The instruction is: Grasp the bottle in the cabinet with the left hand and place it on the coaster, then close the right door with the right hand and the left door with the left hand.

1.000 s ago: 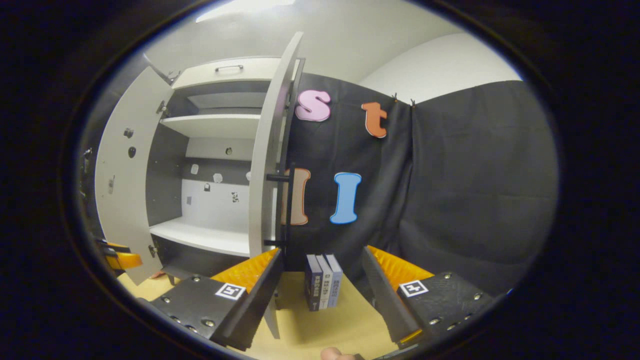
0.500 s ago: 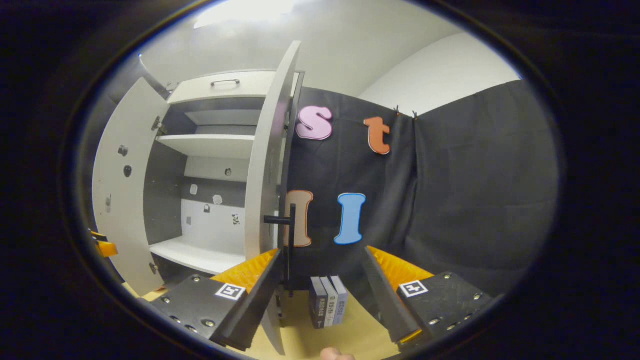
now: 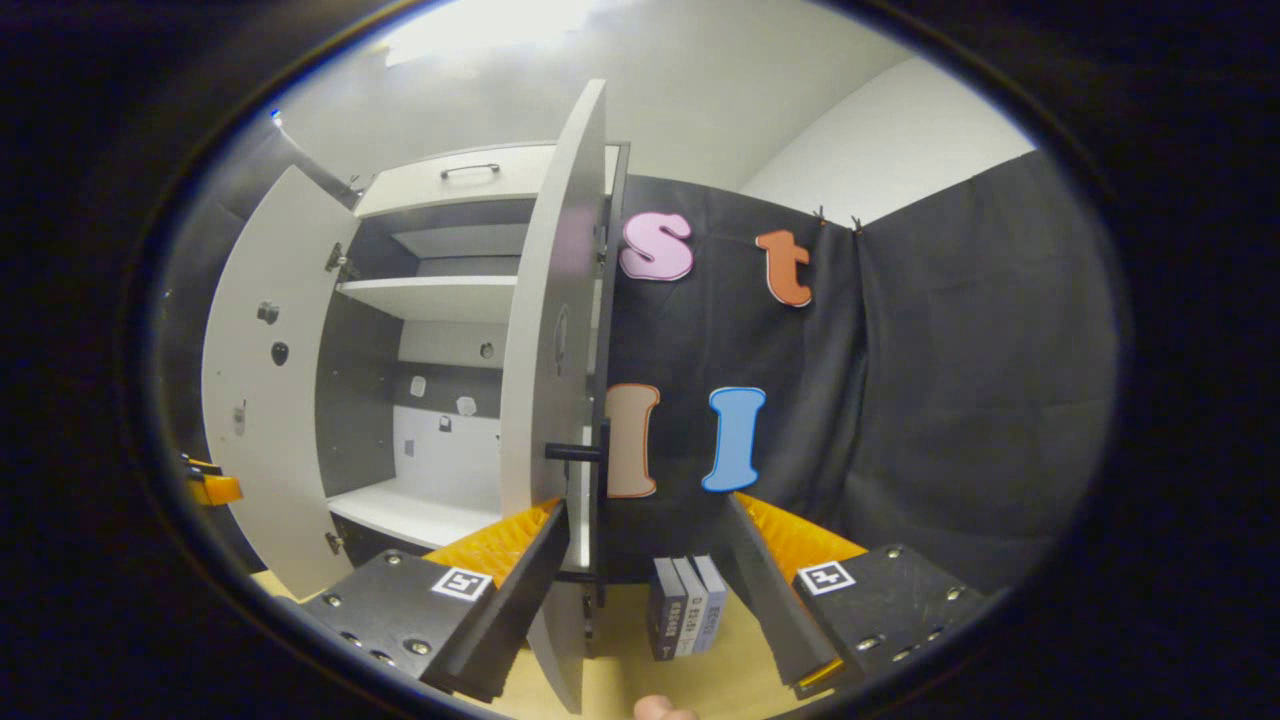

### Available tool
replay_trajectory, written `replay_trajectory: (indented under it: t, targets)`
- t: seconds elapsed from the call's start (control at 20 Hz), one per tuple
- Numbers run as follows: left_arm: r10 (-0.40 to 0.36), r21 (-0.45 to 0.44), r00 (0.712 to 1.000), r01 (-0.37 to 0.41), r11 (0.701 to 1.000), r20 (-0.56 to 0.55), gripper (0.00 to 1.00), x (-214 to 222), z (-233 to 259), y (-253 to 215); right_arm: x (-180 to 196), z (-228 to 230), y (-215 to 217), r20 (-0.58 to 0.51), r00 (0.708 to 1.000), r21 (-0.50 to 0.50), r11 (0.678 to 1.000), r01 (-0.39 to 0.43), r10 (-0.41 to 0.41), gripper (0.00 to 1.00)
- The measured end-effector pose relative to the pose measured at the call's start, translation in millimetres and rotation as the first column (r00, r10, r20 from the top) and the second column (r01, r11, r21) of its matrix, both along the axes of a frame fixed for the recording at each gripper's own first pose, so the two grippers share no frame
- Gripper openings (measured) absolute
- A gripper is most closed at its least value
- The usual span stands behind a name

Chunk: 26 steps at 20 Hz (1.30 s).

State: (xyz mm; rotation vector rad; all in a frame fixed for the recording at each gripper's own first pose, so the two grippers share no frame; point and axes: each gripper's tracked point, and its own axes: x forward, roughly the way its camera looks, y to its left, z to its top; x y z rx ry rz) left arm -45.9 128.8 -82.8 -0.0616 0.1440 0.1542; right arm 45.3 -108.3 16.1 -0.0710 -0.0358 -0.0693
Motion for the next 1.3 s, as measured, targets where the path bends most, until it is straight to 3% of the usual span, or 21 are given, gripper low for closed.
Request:
replay_trajectory:
  t: [0.35,0.85,1.3]
  targets:
    - [0.017,0.004,1.000,-0.017,1.000,0.021,0.89,-2.6,7.9,8.6,9.9,-1.9,57.7,-0.008,0.993,-0.005,0.993,-0.115,0.115,0.93]
    - [0.129,0.009,0.991,-0.129,0.992,0.026,0.88,-29.9,10.4,47.1,32.4,-5.7,111.3,-0.015,0.973,0.012,0.974,-0.228,0.228,0.95]
    - [0.213,0.020,0.976,-0.214,0.977,0.035,0.88,-49.6,12.5,76.0,38.0,6.8,177.2,0.030,0.929,0.018,0.929,-0.368,0.368,0.93]
